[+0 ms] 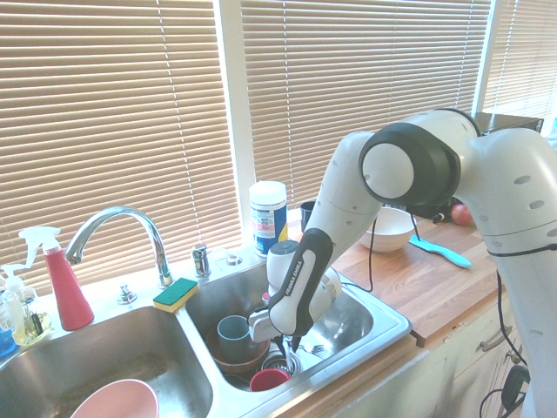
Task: Put the knife into the sink
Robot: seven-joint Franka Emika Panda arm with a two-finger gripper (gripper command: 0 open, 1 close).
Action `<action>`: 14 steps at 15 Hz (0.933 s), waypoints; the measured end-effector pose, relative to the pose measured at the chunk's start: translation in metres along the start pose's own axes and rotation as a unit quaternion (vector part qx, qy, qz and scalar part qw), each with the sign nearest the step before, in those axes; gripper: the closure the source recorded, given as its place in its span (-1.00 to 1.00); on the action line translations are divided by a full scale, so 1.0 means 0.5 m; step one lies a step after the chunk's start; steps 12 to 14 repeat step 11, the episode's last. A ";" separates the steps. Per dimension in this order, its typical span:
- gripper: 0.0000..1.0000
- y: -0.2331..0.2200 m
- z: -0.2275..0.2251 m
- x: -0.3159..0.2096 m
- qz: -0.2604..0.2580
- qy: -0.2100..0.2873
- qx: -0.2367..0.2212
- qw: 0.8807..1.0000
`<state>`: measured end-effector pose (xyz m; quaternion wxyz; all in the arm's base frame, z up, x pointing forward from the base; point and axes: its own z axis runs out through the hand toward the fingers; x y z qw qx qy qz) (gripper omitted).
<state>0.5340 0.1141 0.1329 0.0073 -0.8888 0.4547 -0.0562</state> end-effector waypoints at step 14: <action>-1.00 -0.025 -0.222 0.033 -0.027 0.010 0.007 1.000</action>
